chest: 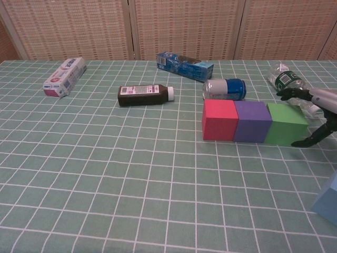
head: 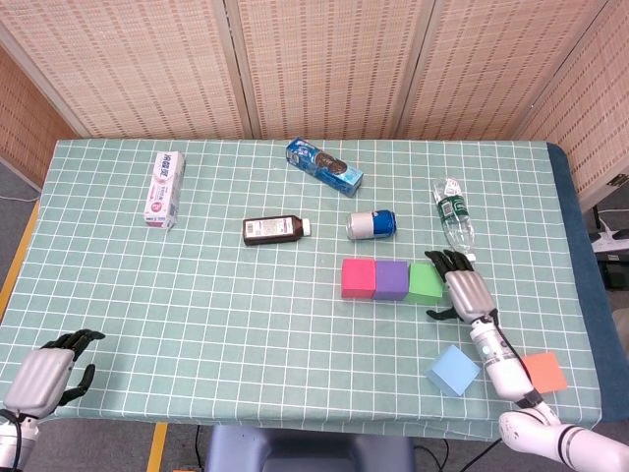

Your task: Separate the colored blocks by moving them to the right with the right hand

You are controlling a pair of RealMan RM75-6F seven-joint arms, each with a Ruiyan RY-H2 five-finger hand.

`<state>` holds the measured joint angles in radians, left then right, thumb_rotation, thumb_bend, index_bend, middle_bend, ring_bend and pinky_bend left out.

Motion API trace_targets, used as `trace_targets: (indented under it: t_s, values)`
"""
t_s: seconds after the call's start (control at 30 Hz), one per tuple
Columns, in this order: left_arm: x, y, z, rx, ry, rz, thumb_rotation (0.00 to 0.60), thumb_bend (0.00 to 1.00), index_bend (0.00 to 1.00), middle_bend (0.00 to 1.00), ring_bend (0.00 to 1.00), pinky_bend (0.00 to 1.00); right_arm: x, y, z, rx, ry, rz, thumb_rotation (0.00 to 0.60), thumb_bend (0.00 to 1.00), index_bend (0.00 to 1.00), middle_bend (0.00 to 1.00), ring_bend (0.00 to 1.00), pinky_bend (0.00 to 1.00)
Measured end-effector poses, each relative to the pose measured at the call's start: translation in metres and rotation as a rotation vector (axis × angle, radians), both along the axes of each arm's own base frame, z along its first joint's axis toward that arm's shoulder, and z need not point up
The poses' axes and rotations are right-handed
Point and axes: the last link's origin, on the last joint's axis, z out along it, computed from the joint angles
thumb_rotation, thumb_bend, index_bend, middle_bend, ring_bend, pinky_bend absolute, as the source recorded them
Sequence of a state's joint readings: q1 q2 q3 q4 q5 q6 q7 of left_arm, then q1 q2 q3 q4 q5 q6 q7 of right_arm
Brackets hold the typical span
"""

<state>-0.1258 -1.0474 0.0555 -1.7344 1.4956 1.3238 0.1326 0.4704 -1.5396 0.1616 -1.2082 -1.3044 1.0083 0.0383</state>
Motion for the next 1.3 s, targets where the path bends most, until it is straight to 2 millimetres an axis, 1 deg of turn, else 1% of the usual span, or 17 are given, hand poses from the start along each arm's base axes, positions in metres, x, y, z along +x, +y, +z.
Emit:
trace_targets:
  t_s: [0.03, 0.1, 0.17, 0.2, 0.23, 0.27, 0.4, 0.57, 0.83, 0.93, 0.97, 1.0, 1.07, 1.1, 1.2, 1.23, 1.3]
  values:
    - [0.0, 0.0, 0.0, 0.001, -0.001, 0.0, 0.6, 0.53, 0.27, 0.26, 0.28, 0.44, 0.001, -0.001, -0.001, -0.008, -0.004, 0.006, 0.6, 0.01, 0.16, 0.21, 0.07, 0.13]
    - [0.0, 0.0, 0.0, 0.002, 0.0, 0.0, 0.6, 0.53, 0.27, 0.26, 0.28, 0.44, 0.002, -0.003, -0.001, -0.03, -0.014, 0.019, 0.6, 0.01, 0.2, 0.29, 0.15, 0.17]
    - [0.0, 0.0, 0.0, 0.001, 0.0, -0.001, 0.6, 0.53, 0.27, 0.26, 0.28, 0.44, 0.003, -0.004, -0.001, -0.051, -0.027, 0.032, 0.6, 0.03, 0.26, 0.42, 0.29, 0.24]
    - [0.0, 0.0, 0.0, 0.001, 0.0, -0.001, 0.6, 0.53, 0.27, 0.26, 0.28, 0.44, 0.003, -0.005, 0.0, -0.067, -0.03, 0.039, 0.6, 0.04, 0.33, 0.53, 0.41, 0.3]
    - [0.0, 0.0, 0.0, -0.001, 0.001, -0.002, 0.6, 0.53, 0.27, 0.26, 0.28, 0.44, 0.003, -0.005, 0.001, -0.081, -0.034, 0.044, 0.6, 0.05, 0.39, 0.61, 0.49, 0.34]
    - [0.0, 0.0, 0.0, -0.001, 0.001, -0.002, 0.6, 0.53, 0.27, 0.26, 0.28, 0.44, 0.003, -0.005, 0.002, -0.098, -0.037, 0.051, 0.6, 0.06, 0.42, 0.64, 0.52, 0.36]
    - [0.0, 0.0, 0.0, -0.001, 0.001, 0.0, 0.6, 0.53, 0.27, 0.26, 0.28, 0.44, -0.004, -0.004, 0.014, -0.184, -0.021, 0.078, 0.6, 0.06, 0.45, 0.66, 0.53, 0.36]
    - [0.0, 0.0, 0.0, -0.002, 0.002, 0.001, 0.6, 0.53, 0.27, 0.26, 0.28, 0.44, -0.009, 0.003, 0.027, -0.205, -0.009, 0.076, 0.6, 0.06, 0.45, 0.67, 0.53, 0.36]
    - [0.001, -0.001, 0.0, 0.002, -0.002, 0.0, 0.6, 0.53, 0.27, 0.26, 0.28, 0.44, -0.014, 0.034, 0.059, -0.183, 0.096, 0.035, 0.6, 0.06, 0.43, 0.67, 0.53, 0.36]
    - [0.001, -0.001, 0.0, 0.002, -0.002, 0.0, 0.6, 0.53, 0.27, 0.26, 0.28, 0.44, -0.02, 0.048, 0.074, -0.171, 0.186, 0.003, 0.6, 0.06, 0.4, 0.66, 0.46, 0.36]
    - [0.001, -0.001, 0.0, 0.001, -0.002, 0.0, 0.6, 0.53, 0.27, 0.26, 0.28, 0.44, -0.022, 0.052, 0.078, -0.167, 0.215, -0.008, 0.6, 0.06, 0.39, 0.66, 0.43, 0.35]
    - [0.001, -0.001, 0.0, 0.001, -0.002, -0.001, 0.6, 0.53, 0.27, 0.26, 0.28, 0.44, -0.026, 0.058, 0.084, -0.161, 0.249, -0.027, 0.6, 0.06, 0.35, 0.63, 0.36, 0.33]
    - [0.001, 0.0, -0.001, -0.003, 0.0, 0.0, 0.6, 0.53, 0.27, 0.26, 0.28, 0.44, -0.031, 0.065, 0.092, -0.148, 0.286, -0.061, 0.6, 0.06, 0.29, 0.51, 0.24, 0.26]
    - [0.001, 0.0, -0.001, -0.005, 0.0, 0.0, 0.6, 0.53, 0.27, 0.26, 0.28, 0.44, -0.034, 0.068, 0.095, -0.136, 0.299, -0.083, 0.6, 0.06, 0.28, 0.46, 0.21, 0.24]
    - [0.001, 0.0, -0.002, -0.01, 0.001, -0.001, 0.6, 0.53, 0.27, 0.26, 0.28, 0.44, -0.039, 0.071, 0.096, -0.102, 0.308, -0.117, 0.6, 0.06, 0.2, 0.26, 0.05, 0.13]
    - [0.001, 0.0, -0.002, -0.009, 0.002, -0.001, 0.6, 0.53, 0.27, 0.26, 0.28, 0.44, -0.04, 0.072, 0.096, -0.091, 0.309, -0.122, 0.6, 0.06, 0.18, 0.2, 0.02, 0.11]
    - [0.001, 0.0, -0.002, -0.008, 0.001, 0.002, 0.6, 0.53, 0.27, 0.26, 0.28, 0.44, -0.041, 0.072, 0.095, -0.069, 0.308, -0.129, 0.6, 0.06, 0.13, 0.1, 0.0, 0.08]
